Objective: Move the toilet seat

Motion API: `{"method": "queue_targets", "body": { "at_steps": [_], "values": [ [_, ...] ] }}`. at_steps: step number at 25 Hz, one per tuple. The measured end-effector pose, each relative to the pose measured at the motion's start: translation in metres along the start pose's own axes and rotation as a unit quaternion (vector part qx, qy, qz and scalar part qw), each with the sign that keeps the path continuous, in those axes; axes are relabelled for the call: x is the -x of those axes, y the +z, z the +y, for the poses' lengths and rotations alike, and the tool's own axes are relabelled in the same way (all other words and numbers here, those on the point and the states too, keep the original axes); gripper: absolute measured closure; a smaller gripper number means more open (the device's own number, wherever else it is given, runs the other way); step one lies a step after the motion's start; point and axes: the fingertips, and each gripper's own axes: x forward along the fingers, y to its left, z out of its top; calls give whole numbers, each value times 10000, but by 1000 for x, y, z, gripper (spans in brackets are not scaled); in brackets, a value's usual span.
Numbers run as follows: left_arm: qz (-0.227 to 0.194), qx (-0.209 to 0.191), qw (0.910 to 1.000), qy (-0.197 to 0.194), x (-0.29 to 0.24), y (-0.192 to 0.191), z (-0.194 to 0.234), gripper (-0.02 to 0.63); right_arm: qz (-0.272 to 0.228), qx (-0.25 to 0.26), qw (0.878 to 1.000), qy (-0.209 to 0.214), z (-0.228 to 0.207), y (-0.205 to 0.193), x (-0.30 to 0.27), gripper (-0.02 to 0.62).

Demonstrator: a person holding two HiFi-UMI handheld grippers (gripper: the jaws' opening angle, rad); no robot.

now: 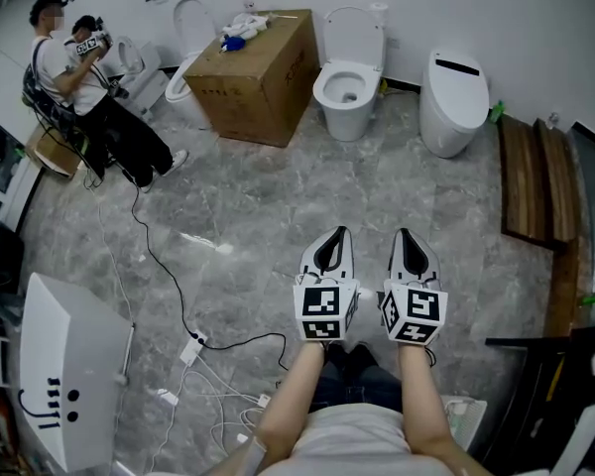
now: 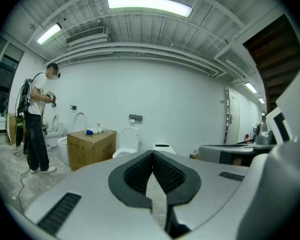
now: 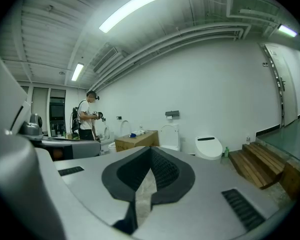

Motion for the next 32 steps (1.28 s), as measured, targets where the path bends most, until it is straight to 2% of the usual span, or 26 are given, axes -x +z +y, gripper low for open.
{"method": "queue_targets", "body": {
  "at_steps": [7,16,25,32],
  "values": [
    [73,109,9997,196,-7,-10,-15,591,64,2,9999,152,-23,-9,4,580],
    [158,69,9996,222,-20,-13,-13,591,161,-39,9996,221,-26,-14,-9,580],
    [217,190,9994,195,-79,-12,28,591,238,-40,9996,173,-26,-12,-79,580],
    [191,188,9994,197,-138,12,81,591,250,134,9993,241,-12,9,-153,580]
  ]
}}
